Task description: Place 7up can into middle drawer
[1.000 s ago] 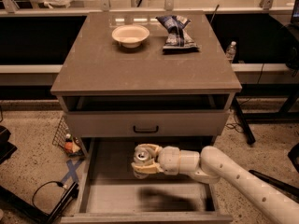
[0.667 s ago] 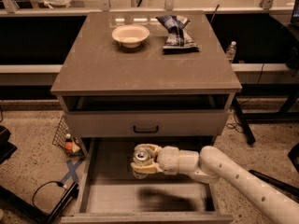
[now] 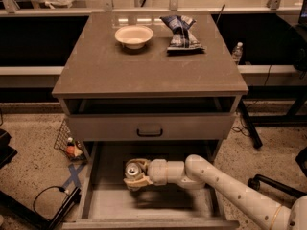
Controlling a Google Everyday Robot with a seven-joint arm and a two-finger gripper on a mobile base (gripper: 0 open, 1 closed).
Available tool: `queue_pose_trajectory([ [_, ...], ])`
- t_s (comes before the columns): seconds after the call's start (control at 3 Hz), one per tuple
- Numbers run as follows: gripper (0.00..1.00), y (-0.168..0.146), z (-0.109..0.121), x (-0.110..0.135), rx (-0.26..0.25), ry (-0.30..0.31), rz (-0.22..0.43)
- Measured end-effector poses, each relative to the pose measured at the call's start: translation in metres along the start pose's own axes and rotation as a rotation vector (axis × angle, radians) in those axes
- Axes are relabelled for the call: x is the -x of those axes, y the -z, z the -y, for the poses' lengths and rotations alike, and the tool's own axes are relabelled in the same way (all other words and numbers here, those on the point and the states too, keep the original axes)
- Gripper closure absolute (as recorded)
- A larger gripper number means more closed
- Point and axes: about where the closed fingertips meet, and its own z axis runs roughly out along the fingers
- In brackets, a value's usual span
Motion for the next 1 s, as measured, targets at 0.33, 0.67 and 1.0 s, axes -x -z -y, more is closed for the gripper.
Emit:
queue_pose_trajectory([
  [0.33, 1.00, -0.0120, -0.0034, -0.0306, -0.001, 0.043, -0.036],
  [0.67, 0.76, -0.0150, -0.0048, -0.0316, 0.002, 0.045, -0.036],
  [1.0, 0.53, -0.0166, -0.0057, -0.0314, 0.005, 0.045, -0.035],
])
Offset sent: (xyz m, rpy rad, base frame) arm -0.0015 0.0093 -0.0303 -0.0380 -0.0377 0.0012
